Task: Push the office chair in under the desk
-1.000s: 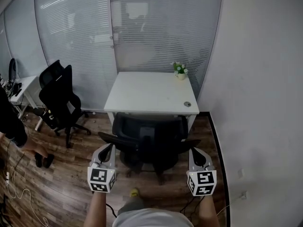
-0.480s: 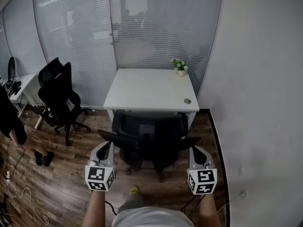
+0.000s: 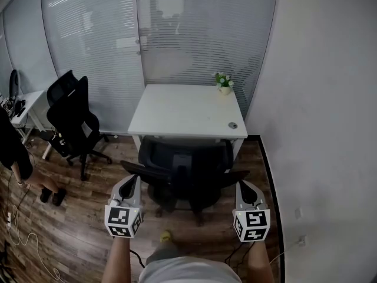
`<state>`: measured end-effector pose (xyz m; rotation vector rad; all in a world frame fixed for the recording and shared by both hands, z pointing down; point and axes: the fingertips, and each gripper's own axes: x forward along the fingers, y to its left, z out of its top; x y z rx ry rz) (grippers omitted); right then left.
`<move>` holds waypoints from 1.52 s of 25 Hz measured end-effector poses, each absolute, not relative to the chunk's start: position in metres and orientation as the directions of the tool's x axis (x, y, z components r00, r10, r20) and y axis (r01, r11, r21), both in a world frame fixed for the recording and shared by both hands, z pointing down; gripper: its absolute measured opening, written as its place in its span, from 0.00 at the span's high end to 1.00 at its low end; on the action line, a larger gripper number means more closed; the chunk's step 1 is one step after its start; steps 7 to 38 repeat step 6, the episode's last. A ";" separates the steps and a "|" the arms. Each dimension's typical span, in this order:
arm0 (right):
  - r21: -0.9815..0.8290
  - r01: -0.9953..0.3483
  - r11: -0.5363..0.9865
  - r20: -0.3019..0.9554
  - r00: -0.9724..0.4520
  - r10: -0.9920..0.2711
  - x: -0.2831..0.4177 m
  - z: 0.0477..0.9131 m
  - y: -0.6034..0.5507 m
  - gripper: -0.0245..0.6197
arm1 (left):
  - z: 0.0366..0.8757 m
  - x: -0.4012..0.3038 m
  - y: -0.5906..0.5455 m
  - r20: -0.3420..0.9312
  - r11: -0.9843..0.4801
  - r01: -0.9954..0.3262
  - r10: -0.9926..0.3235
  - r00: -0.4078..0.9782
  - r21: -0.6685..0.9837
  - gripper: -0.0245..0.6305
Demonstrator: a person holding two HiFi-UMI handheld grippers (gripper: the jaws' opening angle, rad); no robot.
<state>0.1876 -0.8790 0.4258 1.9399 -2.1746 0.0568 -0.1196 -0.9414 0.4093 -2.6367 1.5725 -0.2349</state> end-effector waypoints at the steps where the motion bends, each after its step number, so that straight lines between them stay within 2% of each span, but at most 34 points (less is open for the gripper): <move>1: 0.123 -0.984 0.126 0.194 -0.101 -0.976 0.187 0.426 -0.879 0.96 | 0.409 -0.119 -0.942 0.097 -0.479 -0.868 -0.878 0.470 -0.130 0.97; 38: 0.121 -0.984 0.132 0.194 -0.107 -0.975 0.186 0.426 -0.882 0.96 | 0.407 -0.117 -0.944 0.088 -0.488 -0.865 -0.872 0.481 -0.116 0.97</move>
